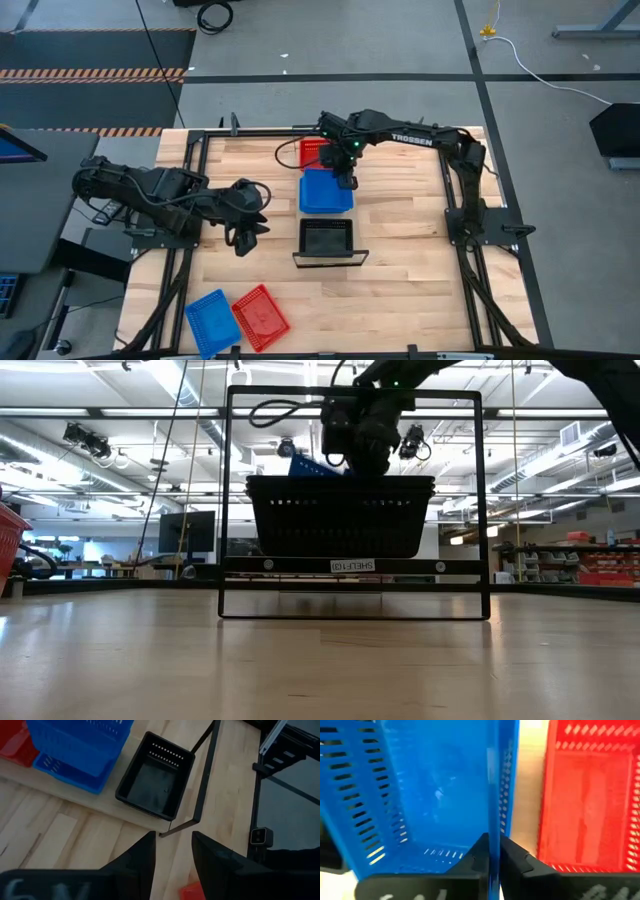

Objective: Stack baskets on shelf by color
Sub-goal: Stack the right blue bin on the blue bin on the shelf, then stack the red bin on the red bins on the shelf

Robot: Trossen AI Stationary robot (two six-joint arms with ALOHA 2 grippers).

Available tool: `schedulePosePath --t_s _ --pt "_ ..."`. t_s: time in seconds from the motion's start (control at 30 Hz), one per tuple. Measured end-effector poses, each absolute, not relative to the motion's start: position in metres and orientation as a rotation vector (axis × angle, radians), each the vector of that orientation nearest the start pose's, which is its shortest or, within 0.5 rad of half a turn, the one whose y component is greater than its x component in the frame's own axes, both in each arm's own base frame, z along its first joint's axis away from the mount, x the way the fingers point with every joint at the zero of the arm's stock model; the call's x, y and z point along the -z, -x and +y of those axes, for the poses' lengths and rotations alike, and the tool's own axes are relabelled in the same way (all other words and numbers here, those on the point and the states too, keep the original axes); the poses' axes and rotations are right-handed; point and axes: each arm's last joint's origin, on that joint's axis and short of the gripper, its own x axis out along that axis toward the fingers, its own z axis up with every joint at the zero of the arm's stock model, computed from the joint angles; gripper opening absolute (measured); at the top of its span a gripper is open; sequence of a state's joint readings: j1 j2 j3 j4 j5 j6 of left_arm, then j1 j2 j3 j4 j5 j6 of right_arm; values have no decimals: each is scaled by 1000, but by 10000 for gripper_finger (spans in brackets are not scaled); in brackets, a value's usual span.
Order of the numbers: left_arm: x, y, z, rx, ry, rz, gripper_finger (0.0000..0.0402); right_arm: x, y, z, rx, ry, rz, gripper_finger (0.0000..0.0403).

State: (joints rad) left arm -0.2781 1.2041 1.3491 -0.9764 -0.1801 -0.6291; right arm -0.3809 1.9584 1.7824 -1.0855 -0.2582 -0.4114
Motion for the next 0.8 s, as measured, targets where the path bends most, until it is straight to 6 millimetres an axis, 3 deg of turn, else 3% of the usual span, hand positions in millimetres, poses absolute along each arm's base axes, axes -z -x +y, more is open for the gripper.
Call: schedulePosePath --t_s 0.33,0.5,0.6,0.8 --pt "-374 -217 -57 -170 416 802 132 -272 -375 -142 -112 -111 1187 116" --pt "-373 -217 -57 -143 418 814 132 -282 -370 -139 -84 -161 1186 171" --pt "-373 -216 -61 -59 403 846 132 -302 -364 -137 -62 -181 1173 194" --pt "-370 -210 -71 49 275 901 133 -364 -343 -130 37 -230 1075 213"
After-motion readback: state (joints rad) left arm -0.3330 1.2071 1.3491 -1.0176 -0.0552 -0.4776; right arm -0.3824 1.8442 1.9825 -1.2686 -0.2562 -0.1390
